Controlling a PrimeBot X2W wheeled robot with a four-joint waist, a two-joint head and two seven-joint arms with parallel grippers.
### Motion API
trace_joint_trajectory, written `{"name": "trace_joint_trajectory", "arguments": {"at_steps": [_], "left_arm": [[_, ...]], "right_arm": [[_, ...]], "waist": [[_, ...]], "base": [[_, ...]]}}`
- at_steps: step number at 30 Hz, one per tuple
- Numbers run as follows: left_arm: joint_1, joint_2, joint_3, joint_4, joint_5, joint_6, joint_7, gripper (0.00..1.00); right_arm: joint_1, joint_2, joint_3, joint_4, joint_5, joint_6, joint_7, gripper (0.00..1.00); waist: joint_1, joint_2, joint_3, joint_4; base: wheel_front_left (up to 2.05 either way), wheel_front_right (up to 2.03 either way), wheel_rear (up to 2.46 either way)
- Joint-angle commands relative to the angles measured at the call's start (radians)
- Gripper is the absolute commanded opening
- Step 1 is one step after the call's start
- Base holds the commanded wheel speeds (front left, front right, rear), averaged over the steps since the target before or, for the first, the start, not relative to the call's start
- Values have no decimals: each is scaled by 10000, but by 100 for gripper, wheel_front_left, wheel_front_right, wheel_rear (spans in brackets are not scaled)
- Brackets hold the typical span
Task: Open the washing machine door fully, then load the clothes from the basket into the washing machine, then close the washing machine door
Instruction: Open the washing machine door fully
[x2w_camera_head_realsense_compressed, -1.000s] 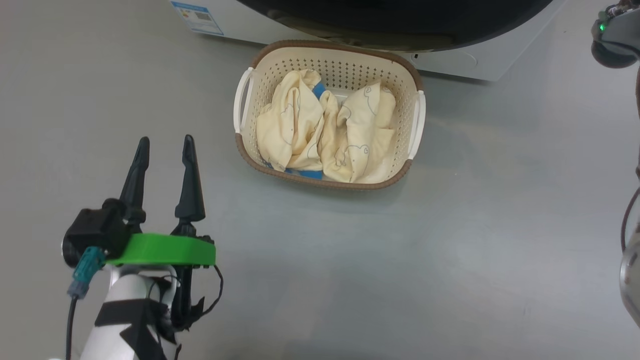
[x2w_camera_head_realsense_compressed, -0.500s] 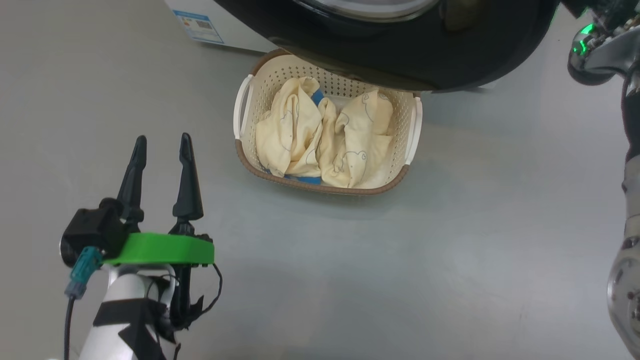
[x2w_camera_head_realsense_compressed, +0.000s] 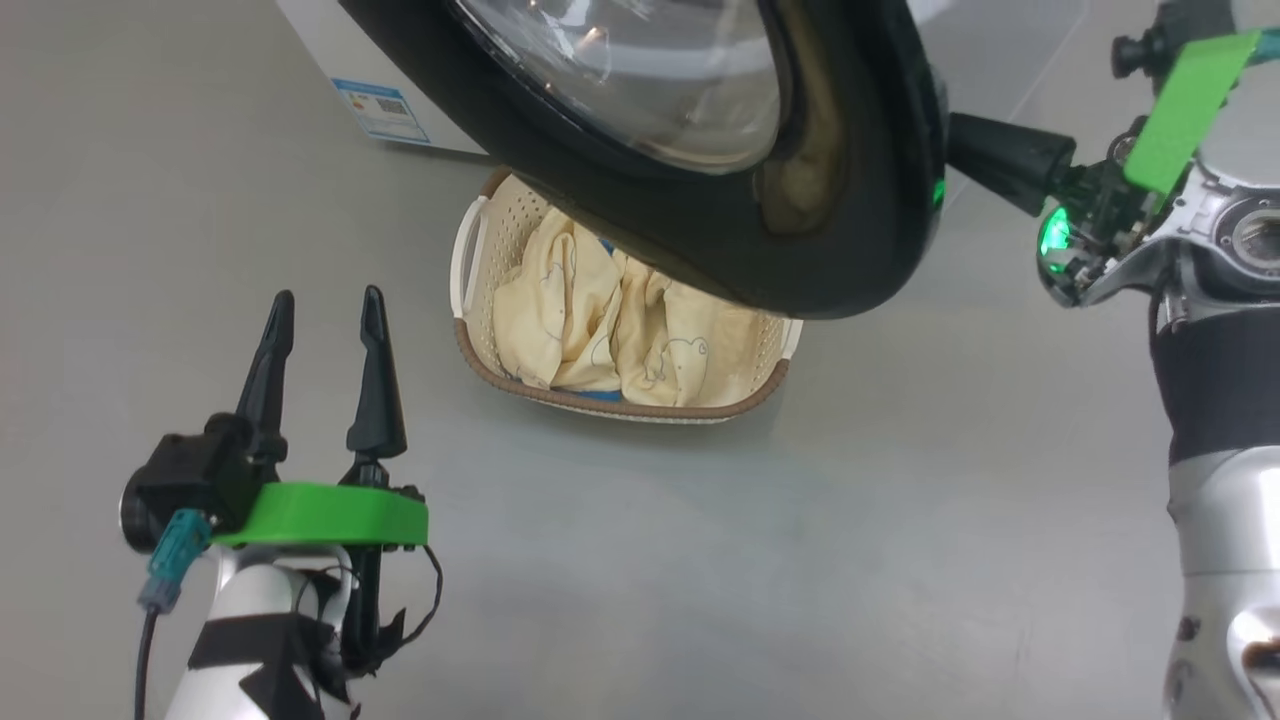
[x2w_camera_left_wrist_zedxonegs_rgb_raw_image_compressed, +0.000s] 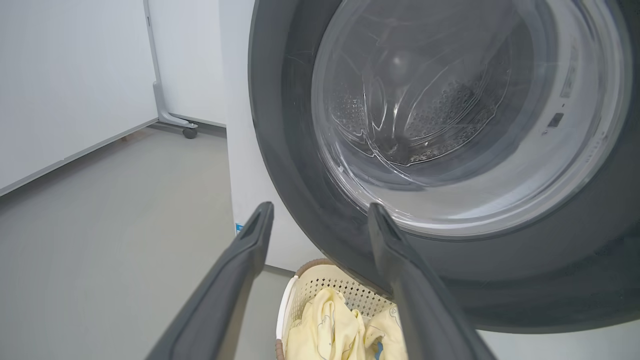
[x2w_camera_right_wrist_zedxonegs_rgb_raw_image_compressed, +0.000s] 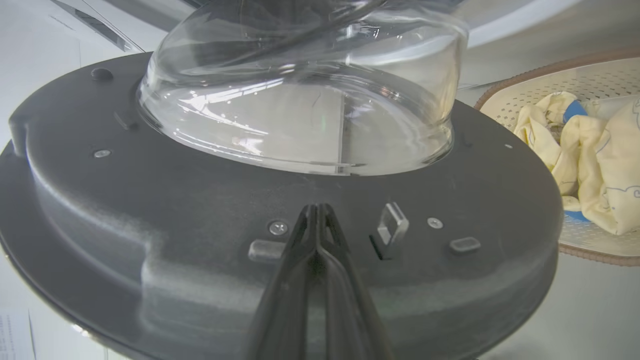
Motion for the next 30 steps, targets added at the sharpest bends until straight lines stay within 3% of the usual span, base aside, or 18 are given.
{"name": "trace_joint_trajectory", "arguments": {"at_steps": [1,13,30], "left_arm": [[44,258,301,-356,108,6,-111,100],[222,462,14,-363,89,6,-111,100],[390,446,-173,-305,46,6,-111,100]], "right_arm": [[147,203,455,-628,321,-25,124,0],[1396,208,2881,-1411,1923,-25,-859,0],[1393,209,5937,-864,3577,-25,-2486,0]], "waist": [[1,-1,-148,-51],[1,-1,-699,-36],[1,-1,-1016,111]], "base": [[0,0,0],[0,0,0],[0,0,0]]}}
